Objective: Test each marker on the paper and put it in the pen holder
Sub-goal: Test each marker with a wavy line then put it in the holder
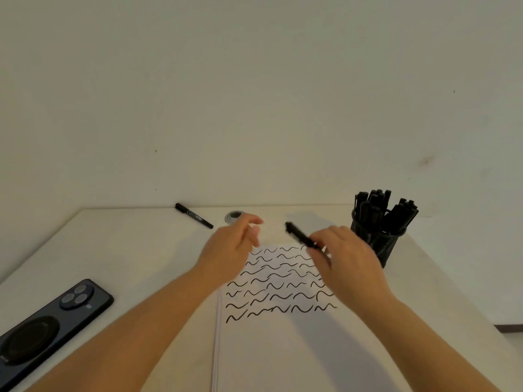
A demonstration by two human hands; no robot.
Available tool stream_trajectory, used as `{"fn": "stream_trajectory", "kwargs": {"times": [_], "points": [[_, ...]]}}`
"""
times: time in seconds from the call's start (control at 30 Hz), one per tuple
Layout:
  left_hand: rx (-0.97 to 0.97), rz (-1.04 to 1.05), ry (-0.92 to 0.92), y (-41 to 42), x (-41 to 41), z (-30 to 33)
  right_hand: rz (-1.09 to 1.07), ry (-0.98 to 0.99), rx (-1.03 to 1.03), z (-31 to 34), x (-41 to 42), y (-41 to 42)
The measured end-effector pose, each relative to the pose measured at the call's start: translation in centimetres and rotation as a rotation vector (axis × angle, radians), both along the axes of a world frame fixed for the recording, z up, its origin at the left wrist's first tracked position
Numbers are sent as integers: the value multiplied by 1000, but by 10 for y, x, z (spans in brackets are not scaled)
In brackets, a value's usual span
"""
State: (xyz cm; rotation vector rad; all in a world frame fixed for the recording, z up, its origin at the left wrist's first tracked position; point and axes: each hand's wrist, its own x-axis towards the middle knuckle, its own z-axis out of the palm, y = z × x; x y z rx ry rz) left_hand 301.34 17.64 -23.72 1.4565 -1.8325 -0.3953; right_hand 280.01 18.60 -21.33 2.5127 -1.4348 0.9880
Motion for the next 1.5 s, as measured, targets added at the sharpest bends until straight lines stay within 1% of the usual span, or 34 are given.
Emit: {"fn": "stream_trajectory", "kwargs": {"times": [0.13, 0.23, 0.3, 0.37, 0.5, 0.57, 0.7, 0.8, 0.9, 1.0, 1.07, 1.17, 1.27, 1.37, 1.43, 1.5], "points": [[102, 238, -460, -61, 65, -17, -138, -223, 1, 16, -22, -23], [189, 324, -730, -87, 105, -31, -206, -392, 26, 25, -36, -33], [168, 351, -885, -98, 122, -38, -226, -454, 34, 28, -40, -38], [127, 353, -957, -108, 131, -42, -244, -503, 26, 28, -43, -41], [66, 347, -1020, -125, 134, -43, -276, -574, 39, 24, -49, -49], [26, 322, -993, -129, 134, -43, -293, -592, 30, 24, -53, -53], [44, 309, -978, -129, 127, -45, -305, -630, 22, 26, -58, -58], [1, 276, -851, -124, 113, -43, -272, -642, 76, 22, -59, -58], [-11, 195, -674, -116, 93, -38, -237, -661, 126, 18, -59, -56], [-6, 114, -513, -105, 73, -32, -221, -630, 113, 15, -61, -53], [-31, 81, -454, -97, 60, -28, -208, -619, 85, 14, -64, -51], [-63, 53, -422, -82, 44, -23, -195, -644, 44, 13, -71, -48], [-87, 47, -420, -70, 34, -20, -192, -740, -9, 16, -76, -46], [-97, 50, -374, -61, 26, -17, -220, -819, -82, 20, -80, -47], [-76, 47, -328, -55, 20, -17, -234, -818, -112, 21, -83, -47], [-38, 47, -301, -48, 15, -19, -236, -773, -89, 20, -83, -46]]}}
